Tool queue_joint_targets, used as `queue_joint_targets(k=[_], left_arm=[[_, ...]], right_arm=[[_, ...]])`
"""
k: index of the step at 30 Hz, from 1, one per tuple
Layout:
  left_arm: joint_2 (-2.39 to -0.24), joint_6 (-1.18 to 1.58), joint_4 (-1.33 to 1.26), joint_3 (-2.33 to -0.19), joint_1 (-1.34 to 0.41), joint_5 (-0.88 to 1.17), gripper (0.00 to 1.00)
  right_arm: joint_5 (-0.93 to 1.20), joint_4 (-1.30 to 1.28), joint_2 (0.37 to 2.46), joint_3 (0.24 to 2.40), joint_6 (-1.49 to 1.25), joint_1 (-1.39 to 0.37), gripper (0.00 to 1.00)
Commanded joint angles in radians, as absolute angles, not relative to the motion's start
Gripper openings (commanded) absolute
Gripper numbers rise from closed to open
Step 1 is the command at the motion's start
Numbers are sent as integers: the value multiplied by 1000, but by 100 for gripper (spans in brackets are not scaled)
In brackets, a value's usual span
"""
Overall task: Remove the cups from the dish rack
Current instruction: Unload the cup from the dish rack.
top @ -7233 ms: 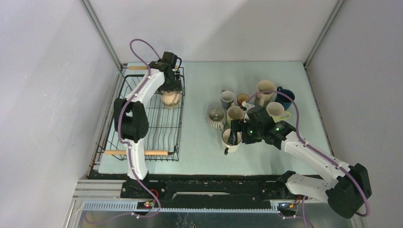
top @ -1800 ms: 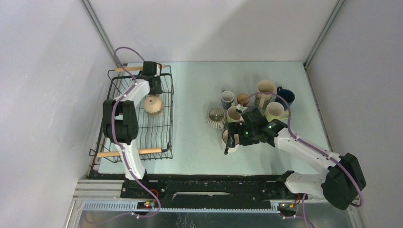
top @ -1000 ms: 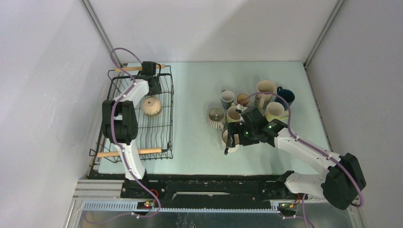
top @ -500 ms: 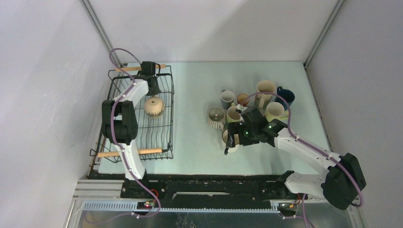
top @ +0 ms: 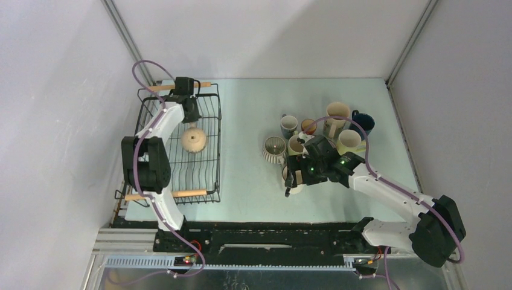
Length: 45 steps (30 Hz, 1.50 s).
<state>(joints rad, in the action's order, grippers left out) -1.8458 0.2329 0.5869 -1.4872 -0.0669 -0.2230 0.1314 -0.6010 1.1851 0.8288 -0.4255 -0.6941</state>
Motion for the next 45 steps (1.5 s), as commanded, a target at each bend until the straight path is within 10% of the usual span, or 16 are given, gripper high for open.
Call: queue_joint_targets(k=[1, 28, 45], left_arm=[[-1715, 250, 576, -1463, -66, -214, 0], [-1472, 362, 508, -1207, -167, -341, 0], [-1468, 477, 521, -1118, -187, -441, 25]], right_arm=[[109, -578, 1155, 869, -434, -708, 100], [87, -559, 1156, 862, -451, -752, 100], [81, -555, 1142, 843, -455, -770, 100]])
